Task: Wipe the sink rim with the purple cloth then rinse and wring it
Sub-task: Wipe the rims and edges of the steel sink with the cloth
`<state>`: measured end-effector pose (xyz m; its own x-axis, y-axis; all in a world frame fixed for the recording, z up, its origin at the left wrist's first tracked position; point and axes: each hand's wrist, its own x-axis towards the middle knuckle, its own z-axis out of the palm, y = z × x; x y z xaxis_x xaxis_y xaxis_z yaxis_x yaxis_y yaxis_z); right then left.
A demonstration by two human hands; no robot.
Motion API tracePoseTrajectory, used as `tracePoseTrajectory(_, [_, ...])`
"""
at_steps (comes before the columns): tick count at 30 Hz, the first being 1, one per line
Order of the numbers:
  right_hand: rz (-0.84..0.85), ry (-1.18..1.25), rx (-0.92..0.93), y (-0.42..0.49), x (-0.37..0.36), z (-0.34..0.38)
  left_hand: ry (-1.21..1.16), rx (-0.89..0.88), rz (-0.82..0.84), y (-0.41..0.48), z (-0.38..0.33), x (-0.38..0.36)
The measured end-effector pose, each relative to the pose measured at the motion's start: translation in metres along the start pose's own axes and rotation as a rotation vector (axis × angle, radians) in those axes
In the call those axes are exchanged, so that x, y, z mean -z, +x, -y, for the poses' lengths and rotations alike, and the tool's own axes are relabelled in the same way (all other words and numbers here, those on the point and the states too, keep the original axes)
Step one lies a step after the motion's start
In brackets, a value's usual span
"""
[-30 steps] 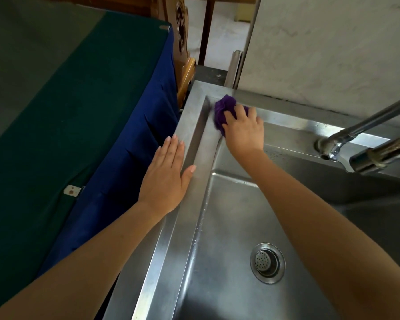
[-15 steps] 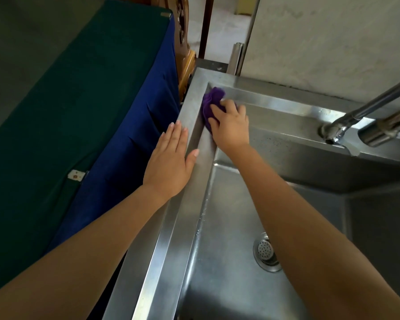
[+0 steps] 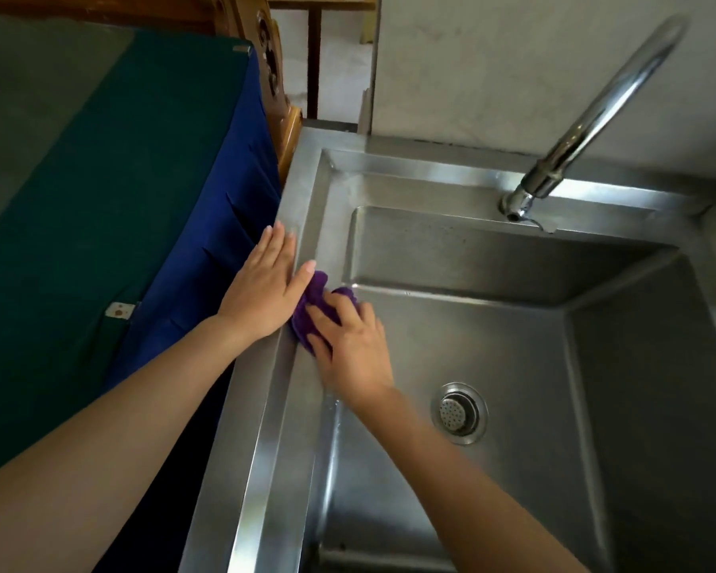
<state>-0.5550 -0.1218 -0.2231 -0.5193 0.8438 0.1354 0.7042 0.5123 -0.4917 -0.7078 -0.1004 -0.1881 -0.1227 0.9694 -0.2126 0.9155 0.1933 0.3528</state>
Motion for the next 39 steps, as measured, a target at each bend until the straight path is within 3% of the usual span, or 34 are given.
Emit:
tracePoseTrajectory(8, [0.096,0.14,0.061,-0.076,0.005,0.021,-0.036,-0.124,-0.015,-0.04,-0.007,-0.005])
tracePoseTrajectory(10, [0.137,0.303,0.006,-0.073,0.011,0.019,-0.003,-0.259,-0.025,-0.051,-0.012,-0.011])
tracePoseTrajectory(12, [0.146,0.56,-0.164,-0.068,0.023,0.016,-0.03,-0.335,0.011,-0.06,-0.019,-0.014])
tracePoseTrajectory(17, [0.052,0.88,-0.501,-0.068,0.063,0.006,-0.258,-0.215,-0.05,-0.068,-0.039,-0.013])
tracePoseTrajectory(22, [-0.126,1.057,-0.743,-0.066,0.099,-0.011,-0.861,-0.062,0.247,-0.063,-0.068,-0.007])
tracePoseTrajectory(26, [-0.103,1.198,-0.787,-0.052,0.131,-0.031,-1.033,-0.086,0.255,-0.053,-0.1,-0.001])
tracePoseTrajectory(29, [0.048,1.202,-0.725,-0.038,0.148,-0.051,-1.115,0.016,0.173,-0.035,-0.117,-0.001])
tracePoseTrajectory(33, [0.325,1.002,-0.615,-0.031,0.167,-0.081,-1.234,0.168,0.058,-0.01,-0.141,-0.008])
tracePoseTrajectory(36, [0.227,0.868,-0.624,-0.031,0.171,-0.106,-1.278,0.291,0.09,0.005,-0.162,-0.016])
tracePoseTrajectory(39, [0.091,0.813,-0.612,-0.025,0.172,-0.135,-1.303,0.392,0.257,0.017,-0.179,-0.026])
